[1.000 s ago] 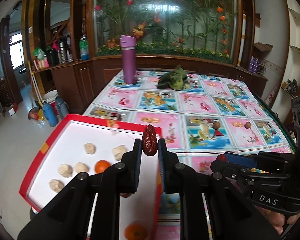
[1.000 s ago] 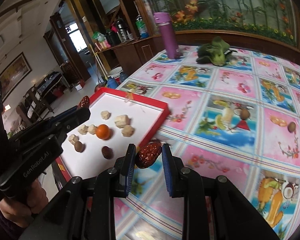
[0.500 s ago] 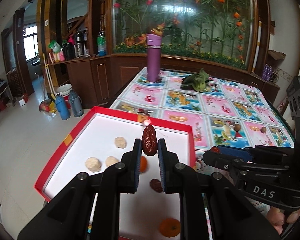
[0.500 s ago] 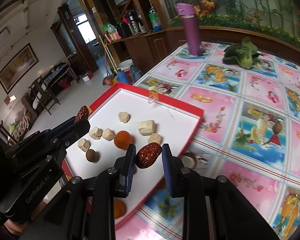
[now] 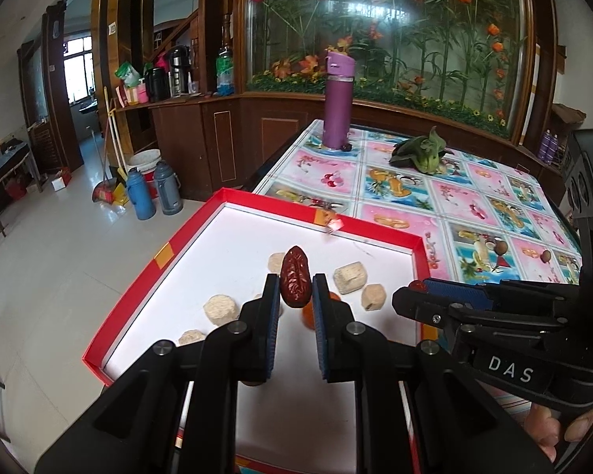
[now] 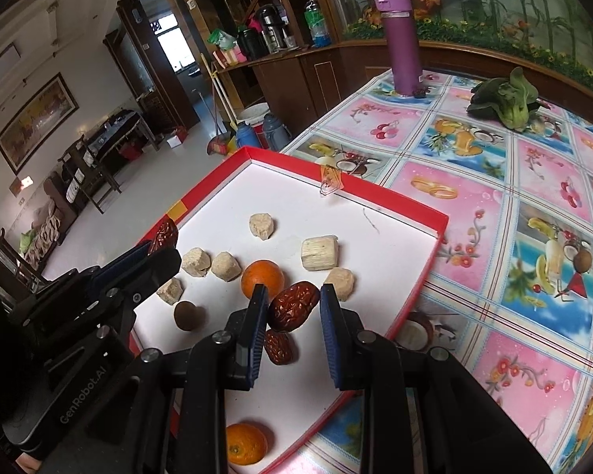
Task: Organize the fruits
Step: 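Carry both red dates over the red-rimmed tray, then open both tools to drop the red dates into the tray, then move both open tools back over the brown round fruits on the tablecloth, then grasp a brown round fruit with the right tool while the left tool grasps another, then carry both brown round fruits over the tray, then open both tools to drop the brown fruits into the tray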
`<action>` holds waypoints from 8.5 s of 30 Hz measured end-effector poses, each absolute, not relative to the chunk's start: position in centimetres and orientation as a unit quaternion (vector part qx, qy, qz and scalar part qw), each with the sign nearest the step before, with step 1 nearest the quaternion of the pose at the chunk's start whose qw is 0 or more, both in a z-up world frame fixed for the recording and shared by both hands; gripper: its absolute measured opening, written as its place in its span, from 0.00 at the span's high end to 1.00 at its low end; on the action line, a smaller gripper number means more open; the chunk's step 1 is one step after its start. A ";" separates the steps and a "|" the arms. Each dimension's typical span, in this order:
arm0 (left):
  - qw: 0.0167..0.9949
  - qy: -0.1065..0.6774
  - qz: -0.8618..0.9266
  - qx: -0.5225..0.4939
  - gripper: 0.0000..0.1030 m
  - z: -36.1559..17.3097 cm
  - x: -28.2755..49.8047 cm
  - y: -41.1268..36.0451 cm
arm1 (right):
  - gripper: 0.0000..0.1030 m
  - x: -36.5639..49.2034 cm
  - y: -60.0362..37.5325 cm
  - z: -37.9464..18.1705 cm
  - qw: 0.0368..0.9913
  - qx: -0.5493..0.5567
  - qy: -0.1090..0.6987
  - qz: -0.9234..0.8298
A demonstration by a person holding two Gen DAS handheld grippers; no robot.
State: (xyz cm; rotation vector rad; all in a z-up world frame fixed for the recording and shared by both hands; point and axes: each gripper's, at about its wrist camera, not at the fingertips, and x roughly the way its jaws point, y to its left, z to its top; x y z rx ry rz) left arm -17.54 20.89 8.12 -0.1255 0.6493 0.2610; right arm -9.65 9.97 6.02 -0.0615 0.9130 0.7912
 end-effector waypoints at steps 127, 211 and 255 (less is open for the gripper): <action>0.895 0.433 -0.103 0.035 0.77 1.1 4.7 -2.4 | 0.80 4.7 -21.4 1.9 0.880 0.075 0.458 0.099; 0.931 0.318 0.166 -0.066 0.77 6.4 -18.4 22.5 | 0.80 -10.3 10.9 4.8 0.825 -0.064 0.425 0.367; 0.911 0.348 0.209 -0.069 0.21 4.6 -18.2 23.3 | 0.47 -13.6 9.2 6.6 0.848 -0.107 0.379 0.355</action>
